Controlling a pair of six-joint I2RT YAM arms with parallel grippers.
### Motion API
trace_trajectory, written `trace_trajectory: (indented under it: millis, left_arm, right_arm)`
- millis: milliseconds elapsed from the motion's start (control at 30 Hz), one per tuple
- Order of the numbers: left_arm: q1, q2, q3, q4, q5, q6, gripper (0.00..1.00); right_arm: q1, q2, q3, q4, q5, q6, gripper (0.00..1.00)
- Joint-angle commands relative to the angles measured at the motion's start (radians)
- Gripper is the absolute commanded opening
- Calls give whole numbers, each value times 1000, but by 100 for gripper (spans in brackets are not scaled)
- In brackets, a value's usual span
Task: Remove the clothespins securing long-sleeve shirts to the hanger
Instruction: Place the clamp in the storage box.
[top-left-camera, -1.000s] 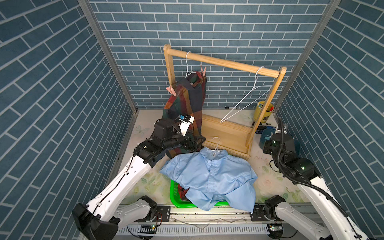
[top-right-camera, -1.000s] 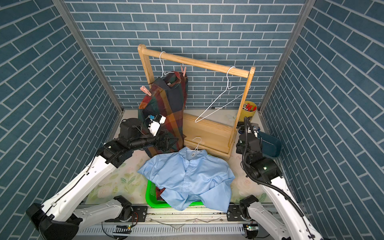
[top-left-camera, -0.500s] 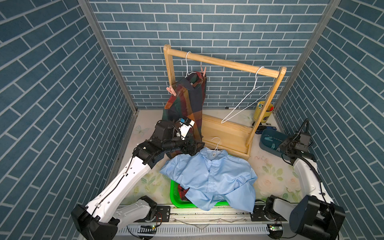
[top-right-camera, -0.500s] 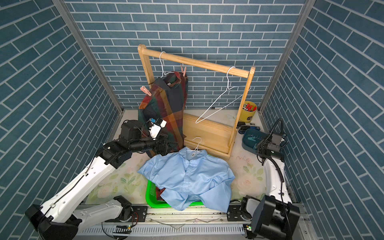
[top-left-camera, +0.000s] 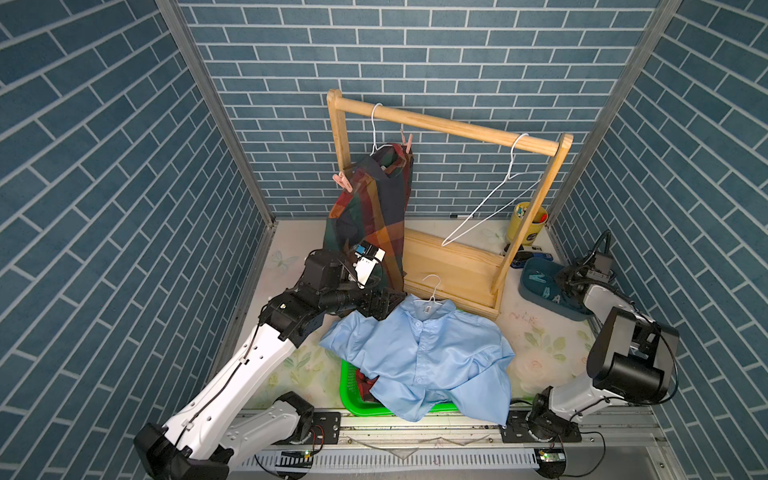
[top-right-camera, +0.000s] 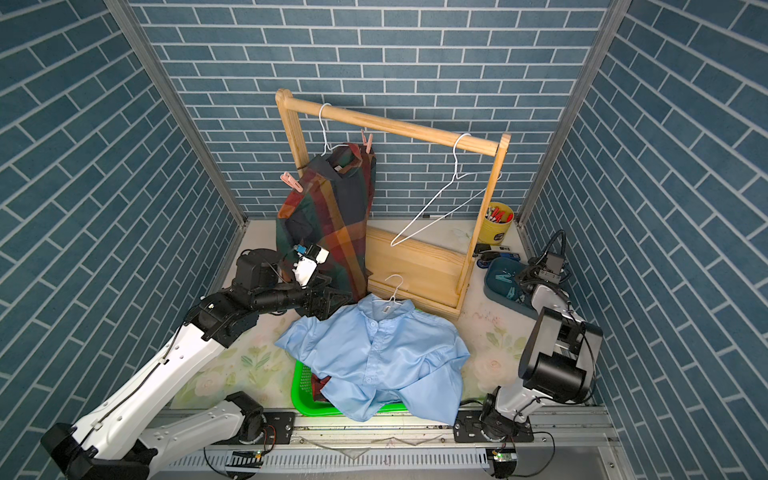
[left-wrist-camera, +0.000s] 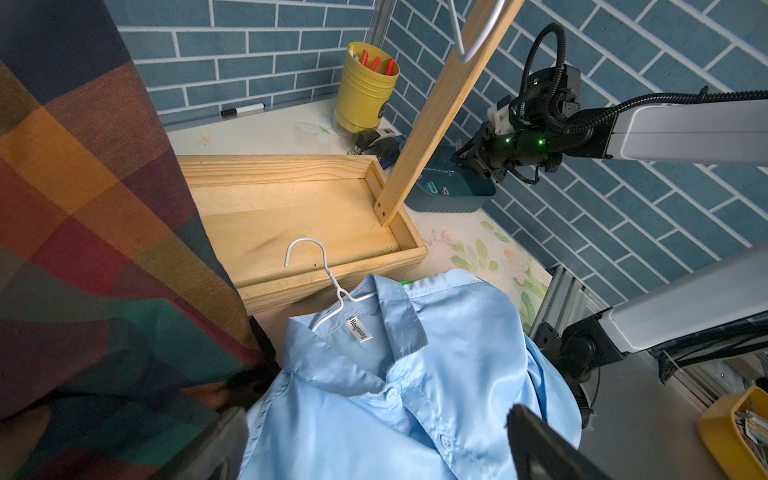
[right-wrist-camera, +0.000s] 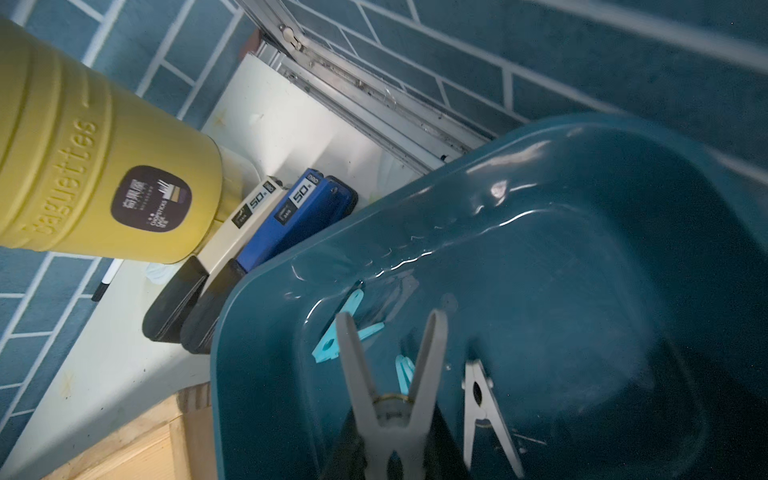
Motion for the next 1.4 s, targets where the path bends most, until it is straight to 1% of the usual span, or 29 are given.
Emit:
trace_trajectory:
  millis: [0, 133, 233, 333, 433, 533, 600, 700, 767, 833, 900, 1000, 1067, 1167, 1267, 1367]
  left_arm:
    - [-1, -21, -15, -9, -21, 23, 100]
    - [-1, -25, -22, -5, -29, 26, 100]
    - [-2, -20, -21, -7, -32, 29, 100]
    - [0, -18, -21, -12, -38, 31, 100]
    - [-1, -7, -3, -33, 0, 46, 100]
    - [-2, 1, -5, -21, 37, 45, 100]
    - [-8, 7, -13, -8, 36, 48, 100]
    - [-42, 18, -20, -18, 11, 79, 100]
    - [-55, 37, -15, -35, 7, 84, 100]
    - [-62, 51, -18, -43, 2, 83, 100]
    - [-64, 67, -16, -63, -1, 79, 100]
    - [-63, 79, -31, -75, -34, 64, 100]
    - [-63, 92, -29, -91, -48, 56, 100]
    - [-63, 111, -17, -111, -71, 42, 99]
    - [-64, 146, 4, -146, -83, 46, 99]
    - [-63, 164, 12, -149, -84, 40, 99]
  right_arm:
    - [-3, 9, 3, 33, -24, 50, 29]
    - [-4, 8, -2, 32, -34, 33, 44]
    - [-3, 4, 1, 24, -40, 26, 50]
    - [-2, -12, 4, 16, -52, 29, 51]
    - [-2, -61, 6, -12, -60, 31, 54]
    - [9, -152, 14, -94, -53, 28, 55]
    - [18, -227, 7, -147, -47, 25, 55]
    - [49, -374, -10, -234, -25, 12, 56]
    - [81, -462, 5, -326, -21, -12, 56]
    - [134, -533, 22, -409, -23, -47, 56]
    - [210, -589, 17, -460, -61, -65, 57]
    - [380, -631, -15, -504, -126, -75, 56]
    - [484, -648, -70, -485, -212, -85, 56]
    - [618, -654, -149, -438, -282, -86, 56]
    - [717, -611, -205, -348, -315, -67, 56]
    - [766, -522, -231, -228, -352, -34, 56]
